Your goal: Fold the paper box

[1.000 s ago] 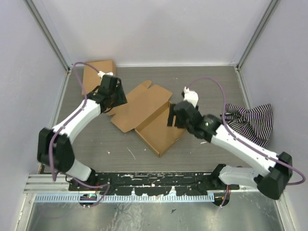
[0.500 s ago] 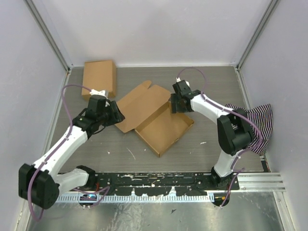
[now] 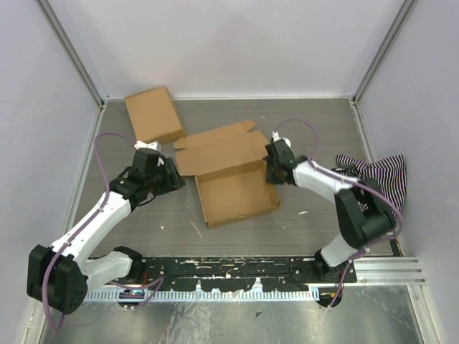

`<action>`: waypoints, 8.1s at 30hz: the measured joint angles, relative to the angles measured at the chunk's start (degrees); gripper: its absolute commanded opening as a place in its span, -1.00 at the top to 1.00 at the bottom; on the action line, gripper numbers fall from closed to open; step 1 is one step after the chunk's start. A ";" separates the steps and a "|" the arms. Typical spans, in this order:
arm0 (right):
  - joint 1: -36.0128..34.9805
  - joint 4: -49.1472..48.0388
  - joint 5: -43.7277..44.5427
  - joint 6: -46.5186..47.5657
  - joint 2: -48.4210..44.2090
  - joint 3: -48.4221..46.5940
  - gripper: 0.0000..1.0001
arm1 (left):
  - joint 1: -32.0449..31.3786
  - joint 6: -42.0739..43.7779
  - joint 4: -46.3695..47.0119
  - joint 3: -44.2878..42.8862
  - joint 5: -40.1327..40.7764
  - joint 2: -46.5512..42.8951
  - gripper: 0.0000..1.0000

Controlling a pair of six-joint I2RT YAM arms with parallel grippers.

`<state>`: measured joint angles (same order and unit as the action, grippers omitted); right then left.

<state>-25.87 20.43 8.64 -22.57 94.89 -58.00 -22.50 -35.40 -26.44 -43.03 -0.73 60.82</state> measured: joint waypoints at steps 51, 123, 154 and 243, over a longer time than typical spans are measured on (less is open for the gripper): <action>-12.00 7.21 9.55 -14.73 -16.94 15.02 0.80 | 16.63 -6.54 8.85 -16.52 14.78 27.21 -0.39; -14.32 1.51 3.69 -11.85 -24.61 24.68 0.71 | -12.11 10.54 1.03 -27.65 18.43 39.85 1.00; -14.69 11.93 8.55 -13.44 -32.17 19.45 -0.05 | -12.44 12.09 29.83 -4.11 18.80 22.53 1.00; 10.67 3.21 -18.84 6.45 -7.58 -8.76 0.93 | -19.02 23.21 74.14 22.99 23.10 13.14 1.00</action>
<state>-15.20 23.64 -10.20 -16.12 87.31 -66.76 -41.52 -12.19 47.70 -20.03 22.37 73.95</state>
